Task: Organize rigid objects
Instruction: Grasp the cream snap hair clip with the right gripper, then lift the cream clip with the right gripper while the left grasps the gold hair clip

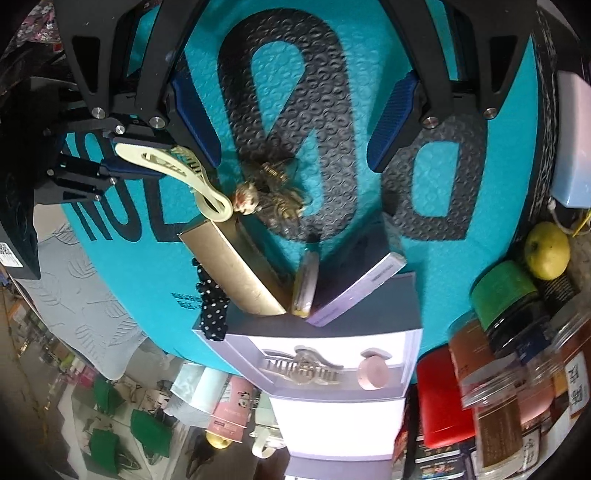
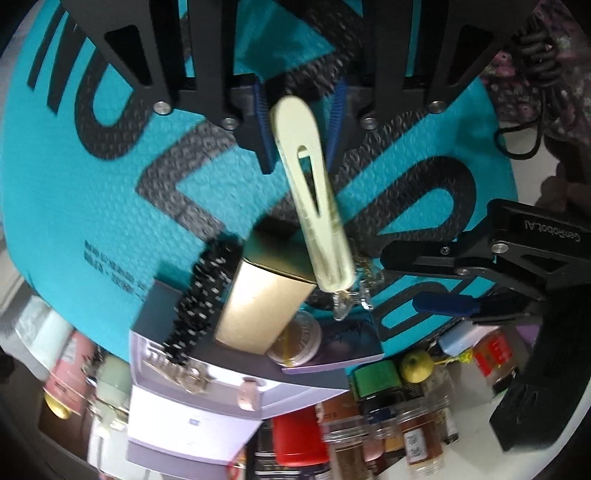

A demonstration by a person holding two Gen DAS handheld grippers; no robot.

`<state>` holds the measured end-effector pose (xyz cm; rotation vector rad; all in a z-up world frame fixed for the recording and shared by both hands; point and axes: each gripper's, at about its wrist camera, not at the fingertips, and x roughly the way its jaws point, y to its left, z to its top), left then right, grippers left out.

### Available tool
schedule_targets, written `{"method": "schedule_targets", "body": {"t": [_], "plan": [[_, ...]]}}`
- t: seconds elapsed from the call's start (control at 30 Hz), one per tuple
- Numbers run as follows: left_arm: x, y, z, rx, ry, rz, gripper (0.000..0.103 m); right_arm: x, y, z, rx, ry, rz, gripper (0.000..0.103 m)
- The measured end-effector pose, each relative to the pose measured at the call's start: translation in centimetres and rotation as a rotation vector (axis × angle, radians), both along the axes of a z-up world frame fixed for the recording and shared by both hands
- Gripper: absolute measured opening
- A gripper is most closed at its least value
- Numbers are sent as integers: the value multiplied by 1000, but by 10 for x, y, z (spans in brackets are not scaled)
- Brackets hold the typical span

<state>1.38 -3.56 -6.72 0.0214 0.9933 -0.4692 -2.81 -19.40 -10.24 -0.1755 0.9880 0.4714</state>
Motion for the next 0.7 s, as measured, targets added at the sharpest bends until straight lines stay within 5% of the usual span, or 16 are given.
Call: {"method": "schedule_targets", "body": {"t": [0.6, 0.7], "plan": [[14, -36, -11, 90, -80, -110, 81, -10, -42, 2, 19, 16, -203, 25], [15, -38, -12, 122, -101, -118, 75, -10, -44, 1, 32, 13, -211, 26]]}}
